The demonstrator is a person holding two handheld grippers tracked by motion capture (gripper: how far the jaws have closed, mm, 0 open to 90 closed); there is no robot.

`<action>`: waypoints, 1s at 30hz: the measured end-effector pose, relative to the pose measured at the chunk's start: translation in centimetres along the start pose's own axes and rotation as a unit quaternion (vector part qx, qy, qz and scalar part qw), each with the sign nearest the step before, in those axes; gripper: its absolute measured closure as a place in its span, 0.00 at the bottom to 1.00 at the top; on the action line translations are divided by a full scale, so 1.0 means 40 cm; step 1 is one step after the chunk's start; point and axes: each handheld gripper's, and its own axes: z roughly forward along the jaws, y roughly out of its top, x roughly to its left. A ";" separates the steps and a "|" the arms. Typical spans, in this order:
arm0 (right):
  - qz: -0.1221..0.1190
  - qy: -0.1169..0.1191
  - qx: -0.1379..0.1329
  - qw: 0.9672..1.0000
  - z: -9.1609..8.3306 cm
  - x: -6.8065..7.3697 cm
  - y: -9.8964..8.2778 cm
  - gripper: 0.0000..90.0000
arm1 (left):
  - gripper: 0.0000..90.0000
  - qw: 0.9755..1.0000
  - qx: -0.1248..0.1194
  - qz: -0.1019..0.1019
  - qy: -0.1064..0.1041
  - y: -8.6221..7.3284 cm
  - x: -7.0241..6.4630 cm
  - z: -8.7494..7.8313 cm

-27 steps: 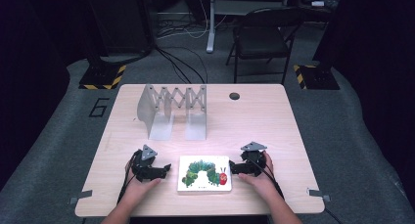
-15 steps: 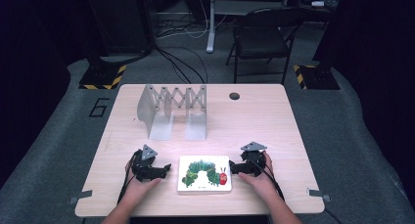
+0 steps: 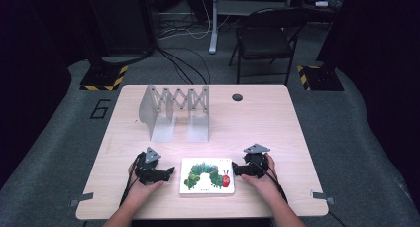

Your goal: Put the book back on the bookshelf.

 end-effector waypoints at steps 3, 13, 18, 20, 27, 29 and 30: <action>0.004 0.000 0.007 1.000 -0.008 0.001 0.004 0.19 | 0.17 1.000 -0.005 -0.004 0.004 -0.001 -0.002 0.001; -0.002 -0.006 0.039 0.999 -0.026 0.004 0.018 0.29 | 0.22 1.000 -0.005 -0.014 0.004 0.007 -0.004 -0.014; 0.012 0.004 0.048 0.999 -0.037 -0.007 0.027 0.36 | 0.24 1.000 -0.008 -0.013 -0.002 0.016 -0.003 -0.030; 0.020 0.004 0.049 0.999 -0.040 -0.008 0.028 0.37 | 0.24 1.000 -0.011 -0.017 -0.002 0.016 -0.005 -0.030; 0.028 0.034 0.051 0.998 -0.064 -0.014 0.032 0.41 | 0.27 0.999 -0.006 -0.036 -0.019 0.021 -0.015 -0.054; 0.029 0.039 0.052 0.997 -0.066 -0.013 0.033 0.41 | 0.28 0.999 -0.004 -0.036 -0.029 0.022 -0.019 -0.060; 0.029 0.047 0.054 0.997 -0.069 -0.011 0.034 0.42 | 0.28 0.999 -0.007 -0.036 -0.030 0.022 -0.023 -0.061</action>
